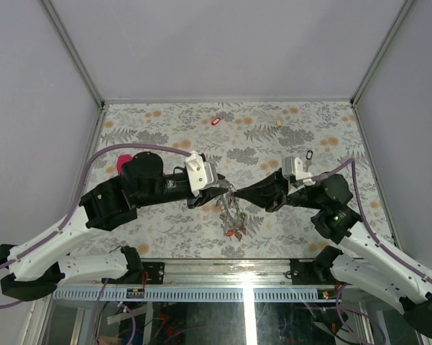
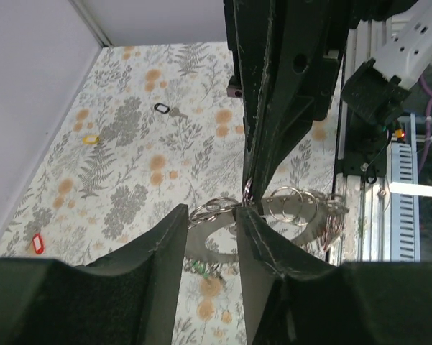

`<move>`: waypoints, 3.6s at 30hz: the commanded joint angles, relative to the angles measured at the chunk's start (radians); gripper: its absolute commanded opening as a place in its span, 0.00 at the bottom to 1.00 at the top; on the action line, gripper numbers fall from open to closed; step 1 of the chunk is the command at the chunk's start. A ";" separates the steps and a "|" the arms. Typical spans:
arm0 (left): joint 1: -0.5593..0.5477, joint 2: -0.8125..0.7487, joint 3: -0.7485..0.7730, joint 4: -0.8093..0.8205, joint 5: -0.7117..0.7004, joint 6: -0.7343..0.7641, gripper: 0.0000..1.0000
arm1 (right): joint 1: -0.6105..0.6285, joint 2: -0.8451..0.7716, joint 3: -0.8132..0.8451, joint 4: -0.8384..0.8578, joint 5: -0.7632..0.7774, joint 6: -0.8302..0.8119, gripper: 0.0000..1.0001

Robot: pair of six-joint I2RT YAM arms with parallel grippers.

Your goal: Put the keys on the keyring

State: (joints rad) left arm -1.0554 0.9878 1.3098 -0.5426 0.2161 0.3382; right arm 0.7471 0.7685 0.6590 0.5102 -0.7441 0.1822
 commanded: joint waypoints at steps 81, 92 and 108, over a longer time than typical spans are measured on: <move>0.234 0.235 0.253 -0.159 0.835 0.111 0.00 | 0.001 -0.198 -0.021 -0.319 0.274 -0.300 0.79; 0.234 0.240 0.262 -0.167 0.894 0.105 0.00 | 0.001 0.039 -0.079 0.058 0.071 -0.135 0.96; 0.235 0.225 0.260 -0.166 0.942 0.090 0.00 | 0.001 0.278 -0.056 0.374 -0.083 0.018 0.73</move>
State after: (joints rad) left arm -0.8284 1.2343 1.5387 -0.7502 1.1145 0.4316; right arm 0.7452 1.0138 0.5667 0.7612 -0.7654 0.1520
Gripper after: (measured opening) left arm 0.020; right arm 0.780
